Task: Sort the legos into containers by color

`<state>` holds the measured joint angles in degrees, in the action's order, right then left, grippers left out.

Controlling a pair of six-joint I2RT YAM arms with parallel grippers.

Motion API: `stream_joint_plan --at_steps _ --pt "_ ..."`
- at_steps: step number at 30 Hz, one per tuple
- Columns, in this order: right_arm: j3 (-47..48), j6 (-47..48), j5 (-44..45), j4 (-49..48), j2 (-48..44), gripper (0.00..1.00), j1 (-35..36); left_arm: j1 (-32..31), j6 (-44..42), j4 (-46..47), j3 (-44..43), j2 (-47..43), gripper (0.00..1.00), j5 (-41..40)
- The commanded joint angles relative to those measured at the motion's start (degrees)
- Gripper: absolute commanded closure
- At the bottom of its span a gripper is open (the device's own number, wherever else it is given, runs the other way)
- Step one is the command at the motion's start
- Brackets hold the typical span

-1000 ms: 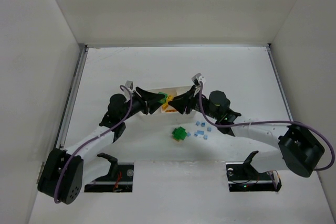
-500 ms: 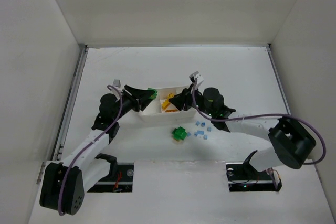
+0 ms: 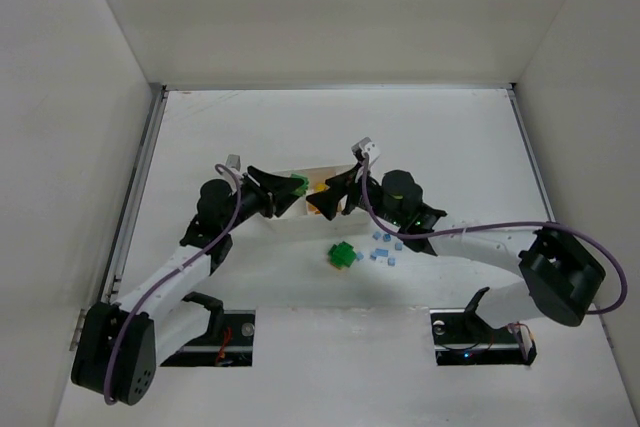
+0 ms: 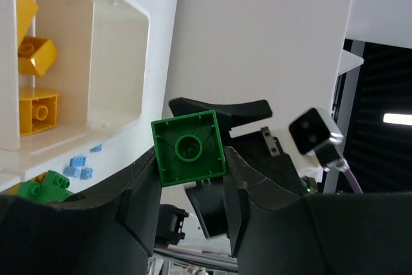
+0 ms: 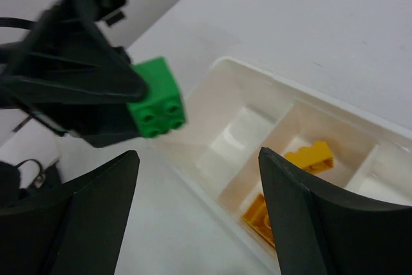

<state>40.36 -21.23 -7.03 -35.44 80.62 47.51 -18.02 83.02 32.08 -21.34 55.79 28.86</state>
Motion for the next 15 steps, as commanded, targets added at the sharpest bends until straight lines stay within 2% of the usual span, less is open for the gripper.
stream_joint_plan --at_steps 1,7,15 --pt "1.1 1.4 -4.3 -4.3 -1.6 0.17 1.1 -2.5 1.6 3.1 -1.7 -0.2 0.86 0.3" --pt "1.9 1.5 -5.5 -4.1 -0.6 0.19 1.8 -5.4 2.1 2.7 -1.8 -0.2 0.85 -0.8" --pt "1.4 1.4 -5.5 -4.4 -1.2 0.47 1.8 -7.0 2.3 3.1 -1.6 0.6 0.83 -1.0"
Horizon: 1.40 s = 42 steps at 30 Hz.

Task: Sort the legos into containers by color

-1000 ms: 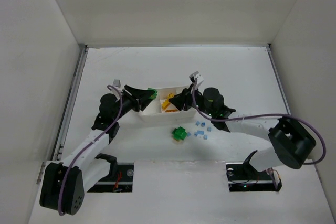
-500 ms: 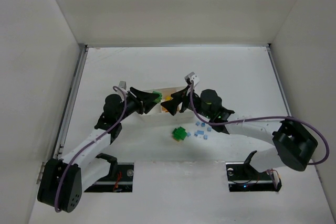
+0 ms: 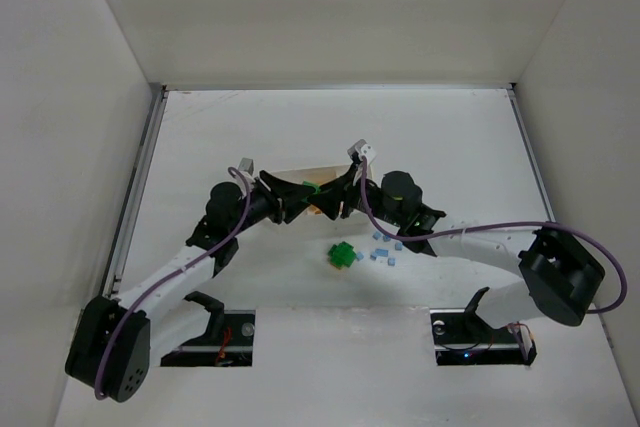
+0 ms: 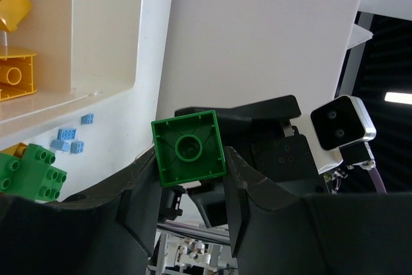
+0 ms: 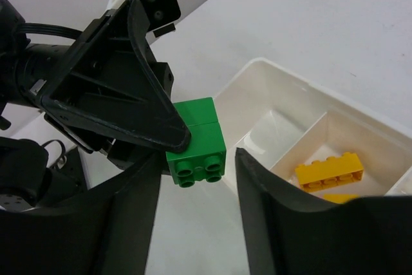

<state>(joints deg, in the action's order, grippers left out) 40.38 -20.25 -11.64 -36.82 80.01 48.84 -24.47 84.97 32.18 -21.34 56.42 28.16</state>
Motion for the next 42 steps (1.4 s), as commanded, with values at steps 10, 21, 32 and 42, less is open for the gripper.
stream_joint_plan --at_steps 10,21,32,42 --pt "-0.1 -0.2 -0.9 -2.6 -1.2 0.64 -0.1 0.4 0.2 2.5 -1.2 0.3 0.57 0.0" --pt "-1.6 3.5 0.5 2.3 -2.9 0.65 -1.2 0.8 -0.5 2.4 -1.5 1.1 0.53 0.7" --pt "-2.0 4.6 1.4 3.2 -3.4 0.65 -1.2 0.7 -1.3 2.4 -1.6 1.9 0.64 0.5" --pt "-2.7 5.0 2.3 3.6 -4.6 0.65 -1.7 2.4 -3.1 0.4 -0.9 1.1 0.85 -1.0"
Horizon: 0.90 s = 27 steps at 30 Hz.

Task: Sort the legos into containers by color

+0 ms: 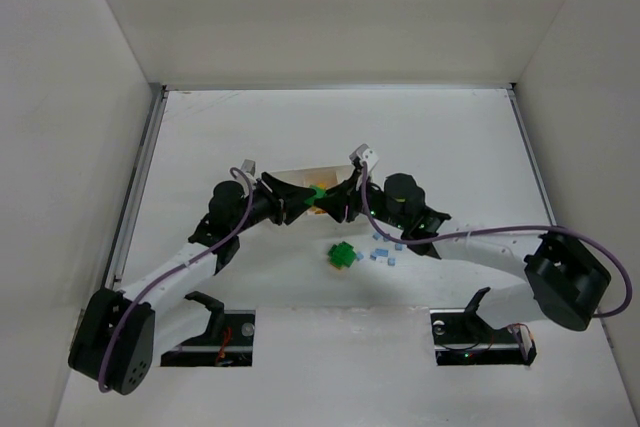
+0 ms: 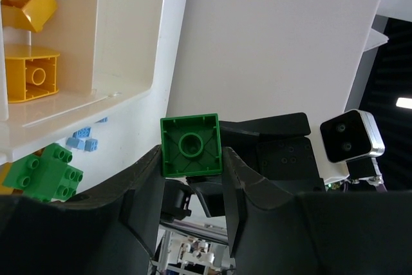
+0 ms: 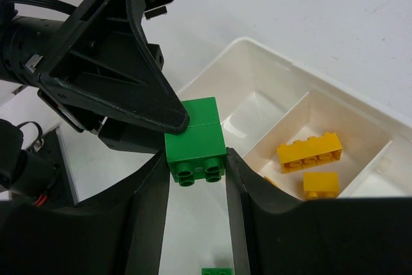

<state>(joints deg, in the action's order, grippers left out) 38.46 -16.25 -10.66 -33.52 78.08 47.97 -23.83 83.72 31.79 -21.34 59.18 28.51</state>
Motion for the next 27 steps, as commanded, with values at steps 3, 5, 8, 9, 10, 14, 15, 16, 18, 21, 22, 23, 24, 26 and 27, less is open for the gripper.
stream_joint_plan --at_steps 3,5,8,9,10,14,15,16,18,21,22,23,24,26,27 --pt "-1.1 1.0 1.3 0.4 -3.4 0.65 -0.9 4.3 -2.7 -1.5 -0.6 -3.4 0.87 -1.8" --pt "-1.2 1.0 1.3 0.4 -3.6 0.65 -0.9 6.1 -3.6 -3.0 -0.6 -4.9 0.87 -1.9" --pt "-1.1 1.0 1.3 0.4 -3.5 0.65 -0.9 8.7 -4.8 -5.4 -0.8 -7.1 0.87 -2.0" --pt "-0.9 0.9 1.3 0.4 -3.2 0.65 -0.9 9.3 -5.1 -6.1 -0.9 -7.8 0.87 -2.0" --pt "-0.6 0.6 1.3 0.4 -2.9 0.65 -0.9 9.8 -5.4 -6.7 -1.1 -8.5 0.87 -2.0" --pt "3.1 0.3 2.5 0.0 1.5 0.65 -0.3 11.8 -6.5 -8.8 -1.5 -11.1 0.87 -2.1" --pt "4.3 0.3 3.2 0.0 3.2 0.65 0.2 12.3 -6.8 -9.4 -1.7 -11.8 0.87 -2.2" --pt "5.7 0.2 4.0 -0.1 5.0 0.65 0.9 12.6 -7.1 -10.0 -1.9 -12.4 0.87 -2.4" --pt "8.5 0.1 5.4 -0.1 8.6 0.65 1.8 13.5 -7.9 -11.4 -2.0 -13.9 0.87 -2.9" --pt "13.0 -0.3 6.1 0.2 13.7 0.65 3.6 14.5 -9.4 -14.1 -2.6 -15.8 0.87 -3.6" --pt "14.3 -0.3 6.1 0.2 15.1 0.64 4.1 14.7 -10.1 -15.0 -2.9 -16.5 0.87 -3.8" --pt "15.4 -0.3 6.2 0.4 16.2 0.63 4.5 14.9 -10.8 -16.0 -3.1 -16.8 0.87 -4.2" --pt "16.3 -0.4 6.4 0.4 17.3 0.60 4.7 15.1 -11.5 -16.8 -3.4 -17.1 0.87 -4.5" --pt "17.1 -0.4 8.4 0.4 18.2 0.46 4.9 15.1 -12.8 -18.1 -3.6 -17.3 0.87 -5.0" --pt "17.1 -0.4 9.4 0.2 18.3 0.39 4.9 15.1 -13.5 -18.7 -3.8 -17.3 0.87 -5.4"
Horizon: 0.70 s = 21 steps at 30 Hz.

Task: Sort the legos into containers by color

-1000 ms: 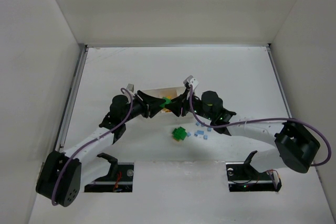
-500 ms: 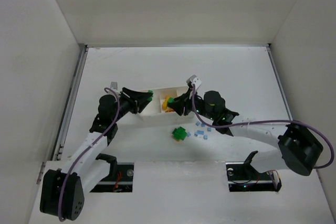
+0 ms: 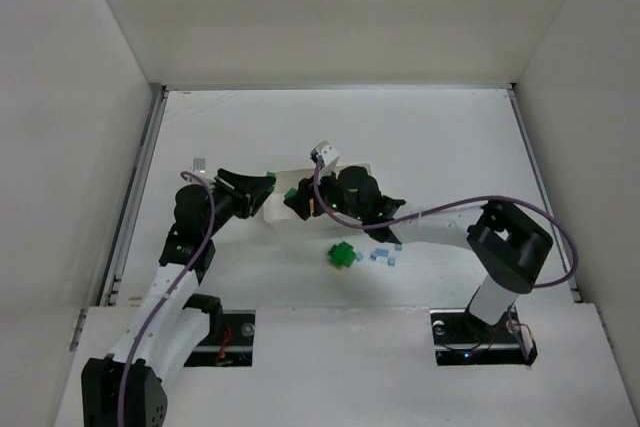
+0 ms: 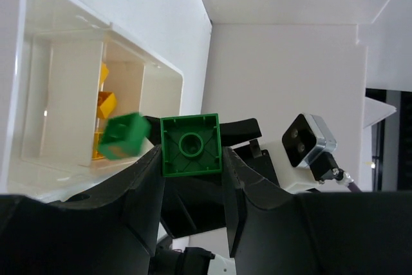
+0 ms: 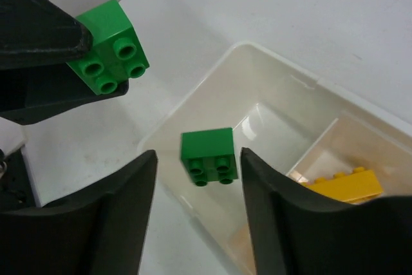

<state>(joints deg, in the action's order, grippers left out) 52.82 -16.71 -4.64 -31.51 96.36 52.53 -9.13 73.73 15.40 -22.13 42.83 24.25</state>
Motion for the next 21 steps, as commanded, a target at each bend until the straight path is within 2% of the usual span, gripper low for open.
stream_joint_plan --at_steps 1,3,7,9,12,14,17,20,21 --pt "2.3 0.0 4.1 -2.0 -0.3 0.35 0.3 0.3 -4.1 -2.8 -3.2 -1.0 0.87 -1.6" --pt "0.9 0.0 4.7 -2.2 -1.8 0.31 0.3 -0.1 -5.4 -3.5 -3.4 -0.5 0.86 -2.6" --pt "-3.8 -0.2 6.7 -2.6 -6.9 0.32 0.3 -2.2 -7.5 -4.2 -4.4 2.0 0.86 -4.9" --pt "-6.0 -0.3 8.6 -1.5 -9.9 0.40 0.2 -4.0 -9.0 -4.4 -5.1 3.6 0.85 -7.2" --pt "-9.9 -1.2 13.5 3.1 -15.1 0.57 0.3 -7.1 -13.2 -7.0 -7.4 7.1 0.83 -11.0" --pt "-12.7 -2.8 18.9 9.3 -19.1 0.60 1.1 -9.8 -16.2 -9.1 -9.1 9.7 0.82 -14.6" --pt "-16.1 -4.3 24.6 17.4 -23.9 0.53 4.3 -14.0 -20.1 -11.5 -11.4 13.1 0.78 -20.9" --pt "-18.6 -5.4 26.4 23.2 -27.6 0.31 7.4 -17.9 -22.9 -13.2 -13.8 16.4 0.70 -27.5" --pt "-18.9 -6.0 26.2 24.6 -28.0 0.28 7.9 -18.7 -23.8 -14.0 -14.6 17.5 0.67 -29.3"
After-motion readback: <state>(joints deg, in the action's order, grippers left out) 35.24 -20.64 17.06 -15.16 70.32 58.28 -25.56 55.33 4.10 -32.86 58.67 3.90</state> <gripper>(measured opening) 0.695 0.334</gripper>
